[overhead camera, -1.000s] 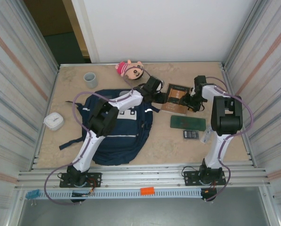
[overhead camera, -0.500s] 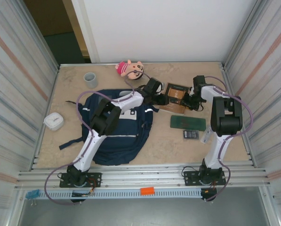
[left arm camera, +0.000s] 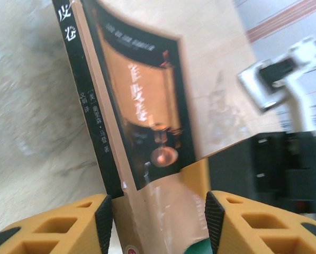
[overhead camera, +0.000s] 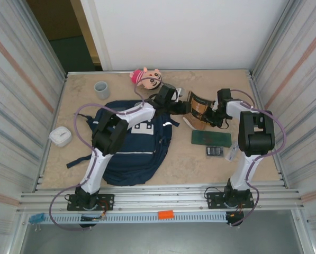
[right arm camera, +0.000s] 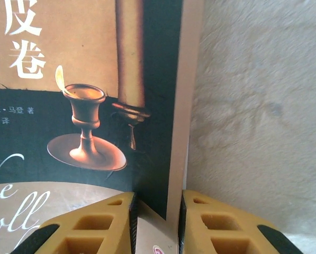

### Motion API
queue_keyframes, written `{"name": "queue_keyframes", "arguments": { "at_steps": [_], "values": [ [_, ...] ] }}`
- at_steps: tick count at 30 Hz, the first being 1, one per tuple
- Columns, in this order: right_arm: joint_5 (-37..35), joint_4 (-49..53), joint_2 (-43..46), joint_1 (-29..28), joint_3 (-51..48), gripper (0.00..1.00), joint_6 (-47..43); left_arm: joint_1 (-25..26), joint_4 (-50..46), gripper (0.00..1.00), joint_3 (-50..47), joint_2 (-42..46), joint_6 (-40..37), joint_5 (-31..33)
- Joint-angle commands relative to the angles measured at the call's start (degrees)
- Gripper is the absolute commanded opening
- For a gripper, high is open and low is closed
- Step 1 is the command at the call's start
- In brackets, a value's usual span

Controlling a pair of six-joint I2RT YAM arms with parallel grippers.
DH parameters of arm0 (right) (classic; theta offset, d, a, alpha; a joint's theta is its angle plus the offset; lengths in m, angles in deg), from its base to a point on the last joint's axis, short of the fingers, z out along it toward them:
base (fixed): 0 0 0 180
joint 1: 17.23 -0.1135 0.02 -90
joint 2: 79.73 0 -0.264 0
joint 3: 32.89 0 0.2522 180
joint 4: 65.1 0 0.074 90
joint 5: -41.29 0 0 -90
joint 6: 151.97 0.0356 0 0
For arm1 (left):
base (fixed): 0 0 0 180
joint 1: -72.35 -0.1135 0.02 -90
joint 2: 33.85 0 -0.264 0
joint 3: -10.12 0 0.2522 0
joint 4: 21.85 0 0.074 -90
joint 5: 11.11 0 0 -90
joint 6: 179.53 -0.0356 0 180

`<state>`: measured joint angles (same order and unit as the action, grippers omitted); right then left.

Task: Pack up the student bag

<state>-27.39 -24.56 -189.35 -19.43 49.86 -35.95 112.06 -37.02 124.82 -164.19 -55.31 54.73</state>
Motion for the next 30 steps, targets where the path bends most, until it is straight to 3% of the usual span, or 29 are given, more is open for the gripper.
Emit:
{"name": "queue_keyframes", "arguments": {
  "at_steps": [1,4,10,21,23,26,30],
  "values": [
    [6.29,-0.75,0.74,-2.64,-2.31,0.24,1.83,1.72,6.58,0.51,-1.40,1.18,2.83,-8.84],
    [6.17,-1.51,1.45,-2.69,-3.12,0.24,2.22,1.95,6.67,0.51,-1.80,0.24,2.86,-7.84],
    [5.50,-2.78,1.79,-2.71,-4.13,0.23,3.07,1.27,0.08,0.52,-0.98,-1.76,-0.23,0.31],
    [5.23,-3.40,0.11,-4.37,-3.42,0.19,3.36,1.61,5.65,0.49,-0.31,-5.70,4.02,-2.44],
    [4.85,-3.08,0.72,-4.35,-3.47,0.18,3.30,1.69,4.62,0.41,-0.44,-5.26,3.79,-0.28],
    [3.63,-2.92,2.79,-4.19,-4.06,0.21,3.12,1.95,0.02,0.18,-0.80,-2.88,-0.09,6.04],
    [3.69,-3.53,8.03,-3.54,-5.42,0.34,2.81,2.53,-2.45,0.07,-3.98,2.74,-6.67,12.89]
  ]
}}
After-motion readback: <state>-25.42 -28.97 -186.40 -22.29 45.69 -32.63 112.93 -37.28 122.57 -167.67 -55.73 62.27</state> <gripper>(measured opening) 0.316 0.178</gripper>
